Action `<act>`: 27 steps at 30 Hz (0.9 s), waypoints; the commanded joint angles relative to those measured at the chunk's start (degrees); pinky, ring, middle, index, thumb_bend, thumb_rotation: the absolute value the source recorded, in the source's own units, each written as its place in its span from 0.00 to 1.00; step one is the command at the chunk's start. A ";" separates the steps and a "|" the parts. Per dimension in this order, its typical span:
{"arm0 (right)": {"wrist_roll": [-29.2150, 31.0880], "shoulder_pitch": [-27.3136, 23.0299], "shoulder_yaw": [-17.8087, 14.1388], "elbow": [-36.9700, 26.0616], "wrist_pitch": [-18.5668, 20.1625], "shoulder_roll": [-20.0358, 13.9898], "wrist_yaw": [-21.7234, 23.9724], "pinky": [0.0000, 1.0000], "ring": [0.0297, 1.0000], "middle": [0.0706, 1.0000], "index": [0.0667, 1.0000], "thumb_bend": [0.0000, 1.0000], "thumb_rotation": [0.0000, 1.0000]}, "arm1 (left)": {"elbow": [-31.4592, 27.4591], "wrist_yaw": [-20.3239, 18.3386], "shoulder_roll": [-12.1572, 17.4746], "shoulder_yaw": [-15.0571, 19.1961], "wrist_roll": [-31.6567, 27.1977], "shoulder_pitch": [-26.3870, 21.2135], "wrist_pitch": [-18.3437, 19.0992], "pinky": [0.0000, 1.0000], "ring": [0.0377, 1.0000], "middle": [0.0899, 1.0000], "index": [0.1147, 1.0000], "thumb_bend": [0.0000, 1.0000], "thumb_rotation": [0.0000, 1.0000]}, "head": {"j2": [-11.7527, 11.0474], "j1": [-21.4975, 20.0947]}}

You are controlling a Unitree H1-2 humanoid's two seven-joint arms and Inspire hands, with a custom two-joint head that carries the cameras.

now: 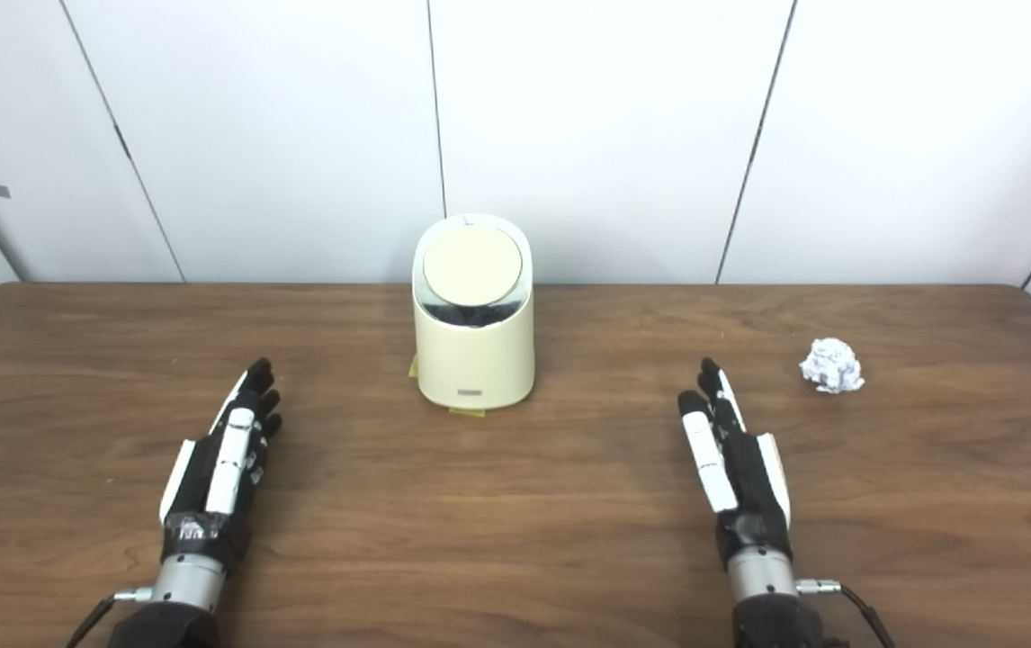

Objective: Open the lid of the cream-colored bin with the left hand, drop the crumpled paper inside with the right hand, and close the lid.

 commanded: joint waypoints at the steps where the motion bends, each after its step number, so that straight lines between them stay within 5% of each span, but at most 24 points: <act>1: -0.27 -1.02 0.24 -0.74 -2.26 0.30 -0.24 0.79 0.88 0.93 0.93 0.52 0.82 | -2.41 0.50 0.18 -0.53 1.53 -0.94 -1.17 1.00 0.96 0.93 0.95 0.49 0.61 | -0.12 -0.07; 16: -1.03 0.24 0.48 -0.64 -3.65 -0.01 -0.37 0.78 0.91 0.96 0.95 0.57 0.63 | -3.68 1.10 0.10 -0.60 2.74 -0.37 -0.54 0.94 0.95 0.92 0.92 0.48 0.52 | -2.13 0.59; 27: -0.01 0.29 -0.10 5.17 -8.35 -0.79 -0.17 0.81 0.92 0.96 0.97 0.55 0.65 | -7.63 2.23 0.21 -1.82 6.18 -9.50 7.52 0.93 0.91 0.90 0.90 0.69 0.38 | -8.91 2.28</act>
